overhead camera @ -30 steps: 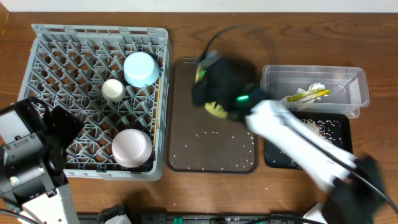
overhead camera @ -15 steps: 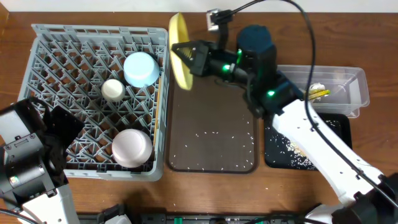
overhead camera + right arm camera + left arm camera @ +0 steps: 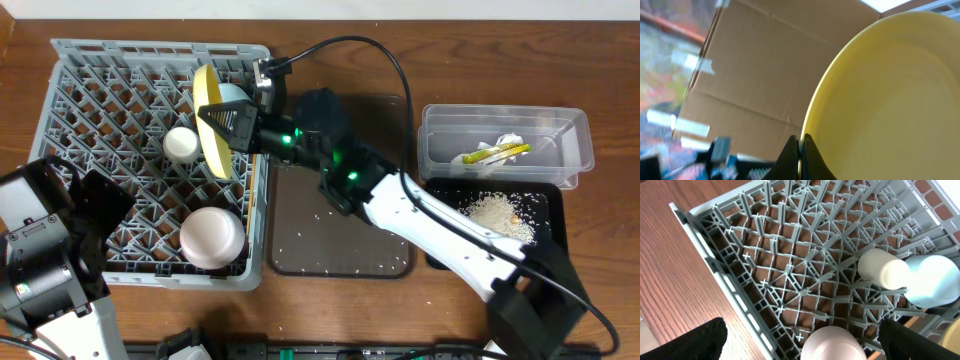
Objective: Sort waste into correct bins and load items into the dishwasher
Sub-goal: 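Lower the yellow plate upright into the rack and release it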
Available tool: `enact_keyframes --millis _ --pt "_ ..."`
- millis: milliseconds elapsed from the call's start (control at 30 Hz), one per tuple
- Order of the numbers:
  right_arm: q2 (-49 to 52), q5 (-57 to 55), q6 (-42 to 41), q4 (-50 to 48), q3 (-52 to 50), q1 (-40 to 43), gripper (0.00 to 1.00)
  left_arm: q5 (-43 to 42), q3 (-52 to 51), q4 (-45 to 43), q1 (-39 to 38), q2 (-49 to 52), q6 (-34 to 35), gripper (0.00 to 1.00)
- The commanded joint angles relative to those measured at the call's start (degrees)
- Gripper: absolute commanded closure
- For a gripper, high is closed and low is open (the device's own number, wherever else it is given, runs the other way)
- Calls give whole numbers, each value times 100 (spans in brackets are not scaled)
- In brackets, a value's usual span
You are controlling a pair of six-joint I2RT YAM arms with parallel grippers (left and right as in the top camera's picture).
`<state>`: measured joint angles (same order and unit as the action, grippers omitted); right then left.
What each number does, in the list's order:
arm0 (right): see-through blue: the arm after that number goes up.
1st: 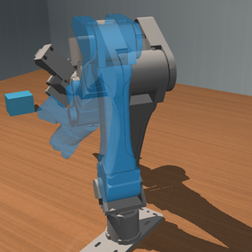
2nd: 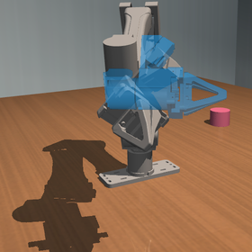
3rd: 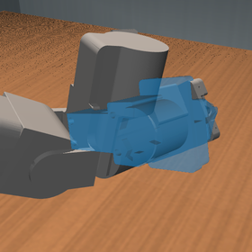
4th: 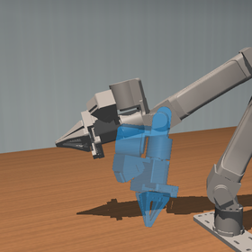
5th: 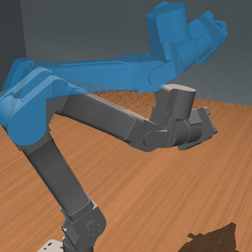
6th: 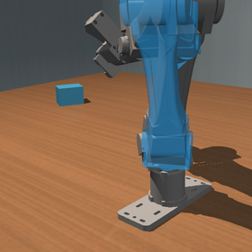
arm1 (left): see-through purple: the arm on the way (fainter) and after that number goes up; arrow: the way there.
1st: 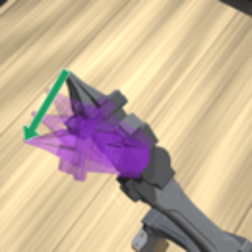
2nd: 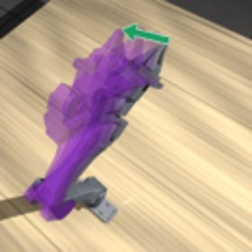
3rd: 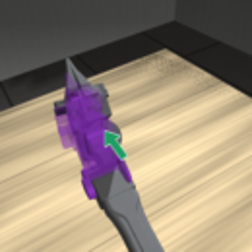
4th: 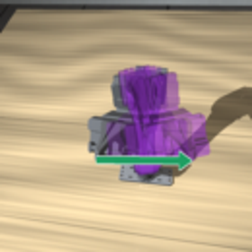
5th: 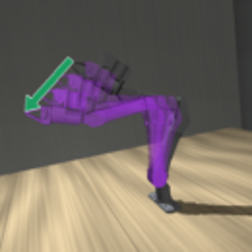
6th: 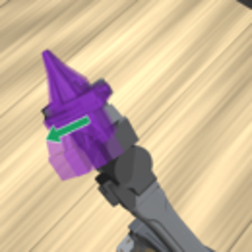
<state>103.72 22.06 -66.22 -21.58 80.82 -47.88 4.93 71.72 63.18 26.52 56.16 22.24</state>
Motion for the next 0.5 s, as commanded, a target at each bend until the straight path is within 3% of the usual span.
enact_keyframes --millis 0,267,467 --pt "295 -280 -450 -162 -4 -17 99 92 68 28 20 -4 -72 2" --pt "501 -365 -446 -90 -4 -20 99 92 68 26 20 -4 -72 2" --pt "501 -721 -337 1193 -11 -42 99 92 68 26 20 -4 -72 2"
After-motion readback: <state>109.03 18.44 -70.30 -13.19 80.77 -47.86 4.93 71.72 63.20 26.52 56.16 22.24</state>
